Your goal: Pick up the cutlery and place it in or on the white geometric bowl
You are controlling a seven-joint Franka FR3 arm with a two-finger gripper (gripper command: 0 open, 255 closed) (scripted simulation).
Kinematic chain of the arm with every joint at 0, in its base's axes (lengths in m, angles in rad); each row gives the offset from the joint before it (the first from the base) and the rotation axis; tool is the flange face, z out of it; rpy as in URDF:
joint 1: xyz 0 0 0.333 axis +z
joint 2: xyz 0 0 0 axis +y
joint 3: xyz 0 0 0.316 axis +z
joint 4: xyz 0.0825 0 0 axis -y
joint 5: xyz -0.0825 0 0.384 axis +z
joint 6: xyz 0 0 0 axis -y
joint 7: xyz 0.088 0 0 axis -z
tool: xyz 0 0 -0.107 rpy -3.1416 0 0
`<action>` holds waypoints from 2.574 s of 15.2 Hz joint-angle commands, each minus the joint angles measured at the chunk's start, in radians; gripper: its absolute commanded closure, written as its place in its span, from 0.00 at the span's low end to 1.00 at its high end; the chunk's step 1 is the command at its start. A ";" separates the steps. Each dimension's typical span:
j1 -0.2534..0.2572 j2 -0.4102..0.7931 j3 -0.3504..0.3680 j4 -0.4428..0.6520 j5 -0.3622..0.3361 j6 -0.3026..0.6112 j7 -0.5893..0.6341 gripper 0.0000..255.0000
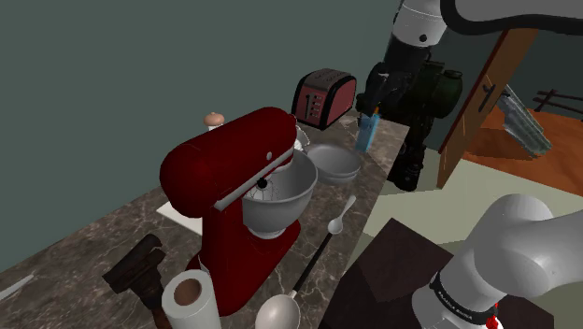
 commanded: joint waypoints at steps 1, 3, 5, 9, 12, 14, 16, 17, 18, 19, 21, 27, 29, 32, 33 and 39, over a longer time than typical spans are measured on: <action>0.000 0.000 0.000 0.000 0.000 0.000 0.000 0.00; 0.017 -0.015 0.007 -0.071 0.012 0.053 -0.003 0.00; 0.034 -0.027 0.014 -0.138 0.024 0.108 -0.006 0.00; 0.071 -0.039 0.030 -0.265 0.049 0.219 -0.012 0.00; 0.101 -0.036 0.045 -0.352 0.069 0.308 -0.016 0.00; 0.122 -0.027 0.055 -0.406 0.083 0.370 -0.019 0.00; 0.144 -0.012 0.066 -0.457 0.097 0.435 -0.022 0.00; 0.155 -0.002 0.072 -0.482 0.104 0.468 -0.023 0.00; 0.166 0.010 0.078 -0.505 0.112 0.503 -0.024 0.00; 0.178 0.023 0.084 -0.527 0.119 0.538 -0.025 0.00; 0.202 0.057 0.097 -0.569 0.134 0.613 -0.027 0.00; 0.229 0.163 0.121 -0.634 0.152 0.783 -0.027 0.00; 0.225 0.196 0.125 -0.643 0.150 0.824 -0.025 0.00; 0.219 0.241 0.130 -0.652 0.146 0.879 -0.022 0.00; 0.219 0.241 0.130 -0.652 0.146 0.879 -0.022 0.00; 0.219 0.241 0.130 -0.652 0.146 0.879 -0.022 0.00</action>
